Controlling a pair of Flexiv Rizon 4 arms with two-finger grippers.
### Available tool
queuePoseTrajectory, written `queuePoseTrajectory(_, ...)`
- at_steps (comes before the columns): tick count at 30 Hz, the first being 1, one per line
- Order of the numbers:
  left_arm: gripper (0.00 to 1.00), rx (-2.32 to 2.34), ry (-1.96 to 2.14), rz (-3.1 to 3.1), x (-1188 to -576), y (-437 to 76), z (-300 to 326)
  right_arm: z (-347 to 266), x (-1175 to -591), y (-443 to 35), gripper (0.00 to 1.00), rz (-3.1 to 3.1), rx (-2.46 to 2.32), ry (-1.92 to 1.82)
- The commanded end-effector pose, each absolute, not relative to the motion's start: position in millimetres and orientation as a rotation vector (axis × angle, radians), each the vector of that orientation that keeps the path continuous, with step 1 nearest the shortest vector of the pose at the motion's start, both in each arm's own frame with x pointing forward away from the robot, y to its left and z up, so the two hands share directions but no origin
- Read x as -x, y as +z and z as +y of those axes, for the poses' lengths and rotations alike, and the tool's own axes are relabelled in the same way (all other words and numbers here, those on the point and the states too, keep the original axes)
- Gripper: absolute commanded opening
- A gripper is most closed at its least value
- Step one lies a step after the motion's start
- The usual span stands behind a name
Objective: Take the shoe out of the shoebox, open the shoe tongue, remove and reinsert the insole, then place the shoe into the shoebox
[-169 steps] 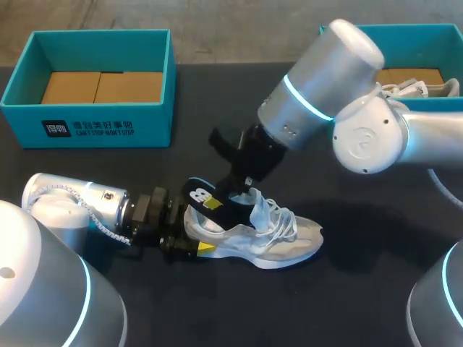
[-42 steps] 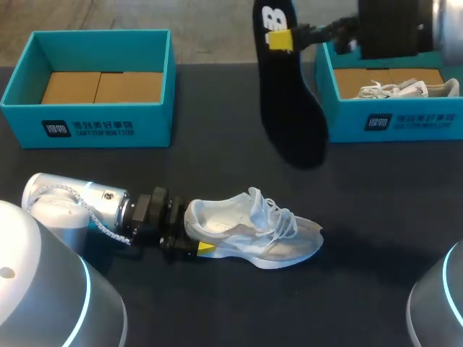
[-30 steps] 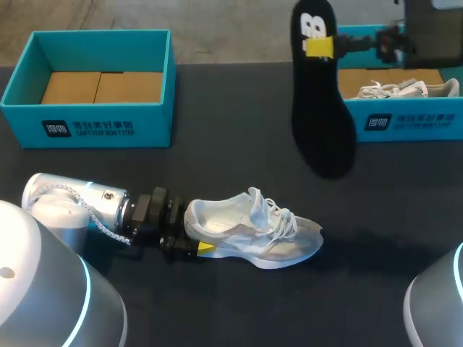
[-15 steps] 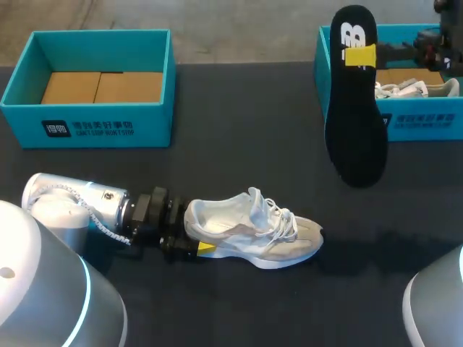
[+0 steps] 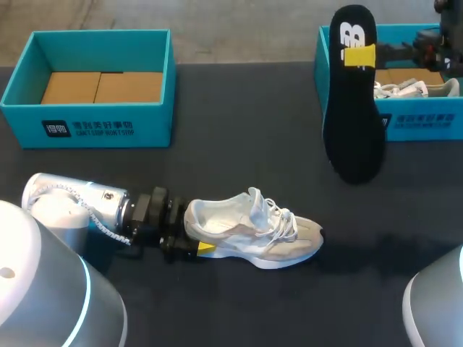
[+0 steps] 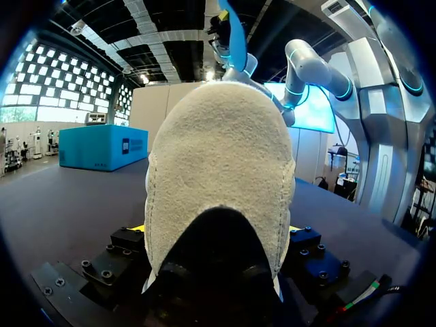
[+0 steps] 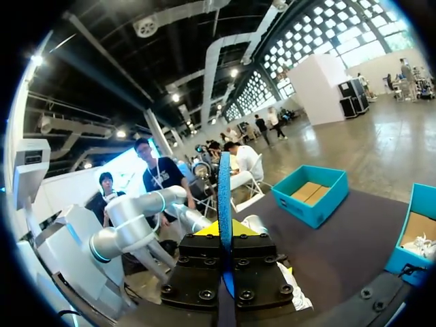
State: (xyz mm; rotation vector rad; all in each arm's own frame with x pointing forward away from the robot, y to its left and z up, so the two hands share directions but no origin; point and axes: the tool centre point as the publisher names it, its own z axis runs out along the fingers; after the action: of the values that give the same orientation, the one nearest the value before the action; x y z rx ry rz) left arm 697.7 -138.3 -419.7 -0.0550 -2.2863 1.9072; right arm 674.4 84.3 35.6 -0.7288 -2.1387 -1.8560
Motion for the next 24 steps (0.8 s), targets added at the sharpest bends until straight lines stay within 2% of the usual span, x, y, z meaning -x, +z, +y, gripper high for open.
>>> queuePoseTrajectory(1, 0.0, 0.054, 1.904, -2.289, -700, -424, -140, 84, -659, 41, 0.0, -2.127, 0.754, -1.863)
queuePoseTrajectory(15, 0.0, 0.054, 1.904, -2.289, -700, -424, -140, 97, -622, 51, 0.0, -2.181, 0.72, -1.84)
queuePoseTrajectory(24, 0.0, 0.054, 1.904, -2.289, -700, -424, -140, 91, -620, 44, 0.0, -2.14, 0.675, -1.828)
